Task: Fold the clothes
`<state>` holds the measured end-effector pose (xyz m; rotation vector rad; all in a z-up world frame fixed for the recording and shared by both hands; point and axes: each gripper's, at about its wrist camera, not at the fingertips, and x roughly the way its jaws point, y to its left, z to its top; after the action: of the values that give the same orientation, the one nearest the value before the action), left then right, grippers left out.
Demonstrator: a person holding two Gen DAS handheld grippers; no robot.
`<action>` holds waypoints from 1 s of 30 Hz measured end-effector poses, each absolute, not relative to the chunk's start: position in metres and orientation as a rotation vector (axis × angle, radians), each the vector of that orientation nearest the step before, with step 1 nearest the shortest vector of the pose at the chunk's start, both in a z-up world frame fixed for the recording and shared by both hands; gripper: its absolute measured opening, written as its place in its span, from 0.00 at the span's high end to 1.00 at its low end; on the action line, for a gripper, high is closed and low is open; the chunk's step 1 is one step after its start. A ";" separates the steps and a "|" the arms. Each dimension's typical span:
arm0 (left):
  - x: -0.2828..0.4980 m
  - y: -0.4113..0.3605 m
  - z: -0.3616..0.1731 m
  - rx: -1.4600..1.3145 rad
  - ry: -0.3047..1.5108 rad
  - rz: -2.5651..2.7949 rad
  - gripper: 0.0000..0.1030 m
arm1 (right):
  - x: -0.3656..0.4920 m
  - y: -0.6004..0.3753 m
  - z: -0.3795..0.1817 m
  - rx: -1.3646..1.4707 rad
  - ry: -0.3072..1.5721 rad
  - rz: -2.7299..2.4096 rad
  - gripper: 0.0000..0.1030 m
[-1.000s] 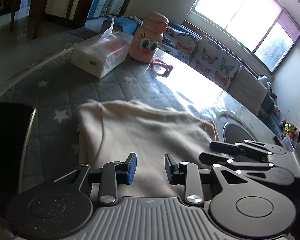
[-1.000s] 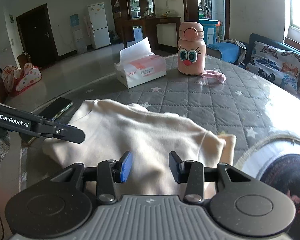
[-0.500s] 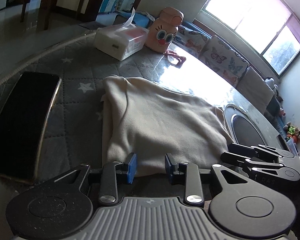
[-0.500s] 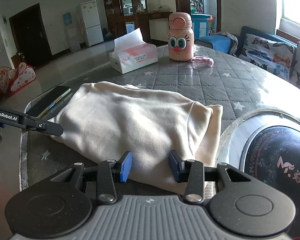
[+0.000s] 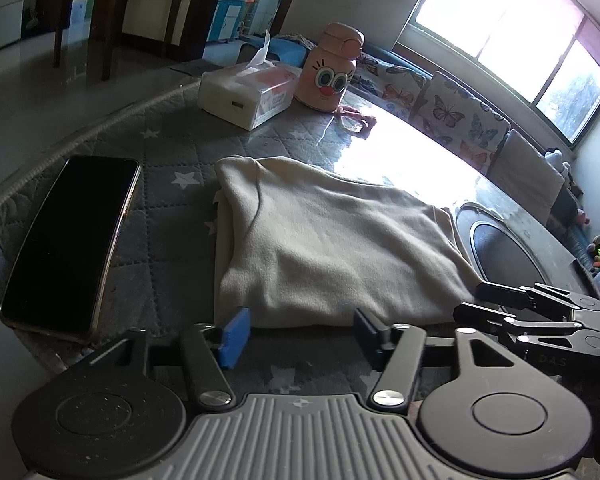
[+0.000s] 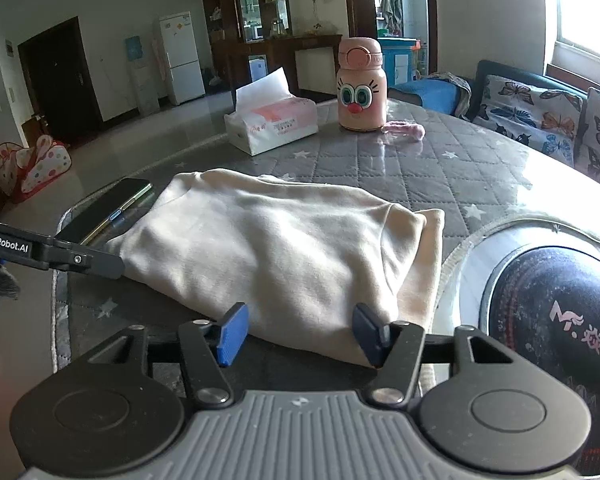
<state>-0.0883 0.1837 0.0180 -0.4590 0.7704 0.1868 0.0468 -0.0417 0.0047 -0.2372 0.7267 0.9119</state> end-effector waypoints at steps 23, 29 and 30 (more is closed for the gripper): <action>-0.105 0.147 0.017 -0.314 0.728 0.260 0.00 | 0.014 -0.050 0.003 -0.227 0.669 0.869 0.00; -0.107 0.139 0.021 -0.279 0.717 0.279 0.00 | 0.013 -0.052 0.002 -0.216 0.674 0.847 0.00; -0.107 0.137 0.021 -0.272 0.717 0.280 0.00 | 0.013 -0.053 0.002 -0.213 0.676 0.844 0.00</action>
<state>-0.1070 0.1372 0.0210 -0.2724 0.7175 0.2804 0.0129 -0.0527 0.0016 -0.2132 0.6756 0.8443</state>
